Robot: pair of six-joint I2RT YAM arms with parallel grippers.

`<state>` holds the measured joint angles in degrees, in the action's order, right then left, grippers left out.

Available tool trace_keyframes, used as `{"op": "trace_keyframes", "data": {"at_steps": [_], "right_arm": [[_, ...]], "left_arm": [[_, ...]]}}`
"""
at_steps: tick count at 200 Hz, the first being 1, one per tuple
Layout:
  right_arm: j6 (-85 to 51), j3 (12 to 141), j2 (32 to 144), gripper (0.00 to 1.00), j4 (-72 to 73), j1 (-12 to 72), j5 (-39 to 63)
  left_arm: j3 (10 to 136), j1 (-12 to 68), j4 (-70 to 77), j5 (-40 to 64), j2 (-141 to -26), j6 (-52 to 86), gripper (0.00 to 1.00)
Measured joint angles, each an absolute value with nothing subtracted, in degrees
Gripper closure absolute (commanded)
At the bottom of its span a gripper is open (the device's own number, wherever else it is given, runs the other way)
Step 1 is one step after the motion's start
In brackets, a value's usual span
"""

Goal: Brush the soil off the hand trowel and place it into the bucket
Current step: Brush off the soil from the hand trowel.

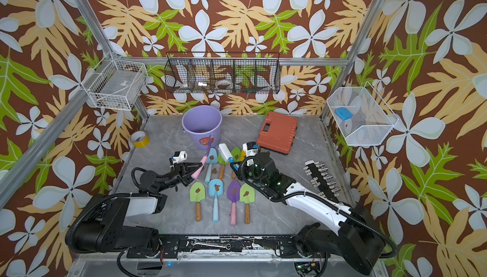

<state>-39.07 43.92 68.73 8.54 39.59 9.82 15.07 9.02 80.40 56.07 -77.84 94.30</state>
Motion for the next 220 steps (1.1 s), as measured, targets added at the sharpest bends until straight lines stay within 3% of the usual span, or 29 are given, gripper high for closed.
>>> {"op": "trace_keyframes", "data": {"at_steps": [19, 45, 95, 142, 220], "right_arm": [[-34.7, 48.3, 67.4, 1.00, 2.2, 39.2, 4.6], [-30.2, 51.8, 66.0, 1.00, -4.0, 39.2, 0.2], [-26.0, 56.1, 67.1, 1.00, -6.5, 41.1, -0.9], [-23.6, 60.6, 74.5, 1.00, -7.5, 45.6, 3.0], [-20.3, 70.5, 91.7, 1.00, -9.5, 50.0, 13.3]], "left_arm": [[22.8, 9.5, 55.4, 53.6, -72.6, 77.1, 1.00], [37.6, 14.4, 18.0, 39.3, -67.9, 52.1, 1.00], [52.0, 27.5, -21.3, 8.5, -66.3, 30.9, 1.00], [54.7, 32.7, -34.6, -10.7, -67.7, 22.9, 1.00], [54.8, 35.0, -38.2, -14.4, -67.2, 18.6, 1.00]]}}
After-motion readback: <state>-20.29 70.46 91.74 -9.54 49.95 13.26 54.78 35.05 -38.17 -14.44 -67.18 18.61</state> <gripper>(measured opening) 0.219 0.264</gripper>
